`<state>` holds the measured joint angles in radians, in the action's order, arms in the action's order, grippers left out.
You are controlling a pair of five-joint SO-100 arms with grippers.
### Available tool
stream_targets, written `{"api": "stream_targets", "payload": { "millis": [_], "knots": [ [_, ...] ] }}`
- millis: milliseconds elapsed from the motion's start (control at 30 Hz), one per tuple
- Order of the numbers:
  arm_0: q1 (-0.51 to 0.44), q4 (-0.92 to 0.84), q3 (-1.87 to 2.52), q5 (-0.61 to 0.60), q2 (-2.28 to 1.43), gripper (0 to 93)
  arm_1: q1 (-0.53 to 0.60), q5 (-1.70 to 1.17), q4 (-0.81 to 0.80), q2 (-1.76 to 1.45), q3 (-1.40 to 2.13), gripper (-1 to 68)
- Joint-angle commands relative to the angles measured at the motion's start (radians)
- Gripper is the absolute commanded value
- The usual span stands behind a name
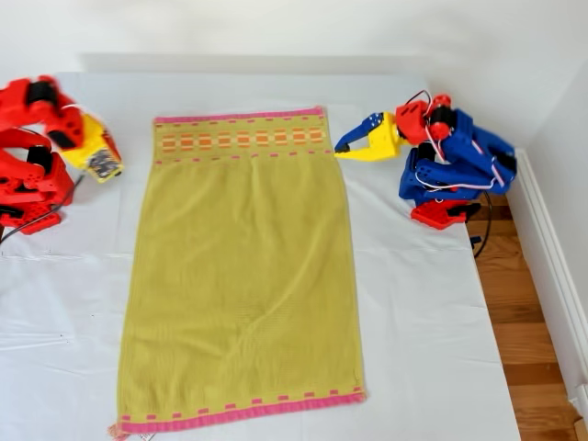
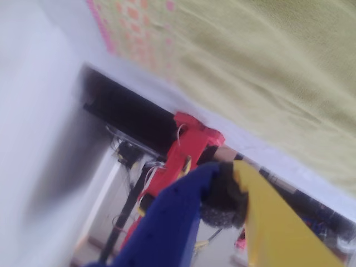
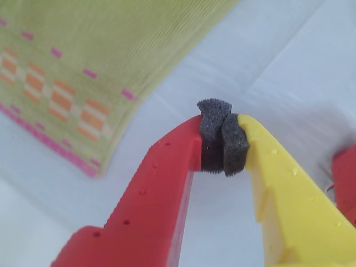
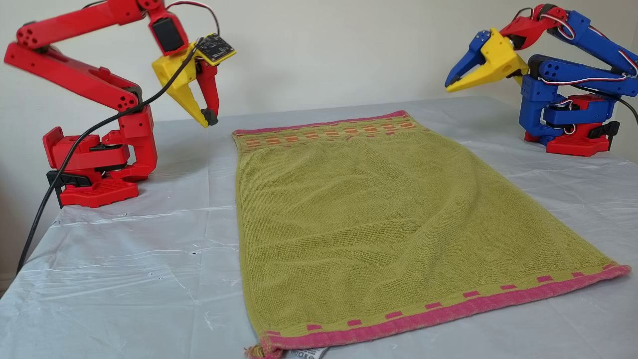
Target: Fold the towel.
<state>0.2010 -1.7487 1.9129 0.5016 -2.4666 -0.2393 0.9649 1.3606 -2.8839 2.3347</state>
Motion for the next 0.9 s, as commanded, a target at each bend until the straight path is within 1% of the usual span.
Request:
{"api": "stream_targets", "payload": {
  "millis": [0,67,100,167,233,267,300,333,367,433,467,500,600,633,667,700,733,767,867],
  "knots": [
    [0.044,-0.066,-0.267,0.005,0.141,2.6,-0.051,0.060,0.249,0.233,-0.443,0.0],
    [0.069,-0.118,-0.379,0.025,0.256,7.6,-0.086,0.077,0.390,0.376,-0.624,1.4],
    [0.081,-0.126,-0.425,0.035,0.305,8.9,-0.094,0.084,0.433,0.425,-0.684,2.1],
    [0.103,-0.126,-0.529,0.032,0.407,9.8,-0.080,0.084,0.439,0.500,-0.770,2.3],
    [0.124,-0.141,-0.666,0.026,0.520,13.9,-0.066,0.101,0.439,0.558,-0.819,3.4],
    [0.135,-0.153,-0.742,0.020,0.575,16.9,-0.063,0.124,0.439,0.586,-0.828,7.6],
    [0.146,-0.178,-0.827,0.031,0.637,20.5,-0.061,0.135,0.439,0.601,-0.830,8.7],
    [0.153,-0.192,-0.894,0.025,0.683,22.0,-0.058,0.138,0.439,0.618,-0.830,9.2],
    [0.161,-0.206,-0.965,0.009,0.733,22.5,-0.055,0.144,0.439,0.640,-0.828,10.0],
    [0.186,-0.236,-1.104,-0.041,0.834,20.3,-0.049,0.146,0.439,0.686,-0.836,10.3],
    [0.201,-0.284,-1.184,-0.031,0.899,20.1,-0.048,0.155,0.439,0.710,-0.848,10.8],
    [0.219,-0.319,-1.262,-0.020,0.960,23.3,-0.049,0.164,0.439,0.726,-0.861,12.2],
    [0.252,-0.319,-1.330,0.009,1.054,29.5,-0.058,0.176,0.439,0.753,-0.891,16.9],
    [0.262,-0.319,-1.342,0.028,1.080,31.4,-0.058,0.179,0.439,0.755,-0.896,19.1],
    [0.272,-0.319,-1.344,0.049,1.094,32.3,-0.058,0.184,0.439,0.756,-0.896,23.7],
    [0.279,-0.319,-1.345,0.071,1.109,34.2,-0.057,0.189,0.439,0.756,-0.890,26.5],
    [0.287,-0.319,-1.345,0.074,1.120,37.9,-0.055,0.193,0.439,0.755,-0.879,28.4],
    [0.299,-0.319,-1.341,0.069,1.126,40.5,-0.055,0.202,0.439,0.753,-0.862,29.6],
    [0.350,-0.319,-1.258,0.138,1.078,39.9,-0.054,0.213,0.439,0.752,-0.818,29.1]
  ]
}}
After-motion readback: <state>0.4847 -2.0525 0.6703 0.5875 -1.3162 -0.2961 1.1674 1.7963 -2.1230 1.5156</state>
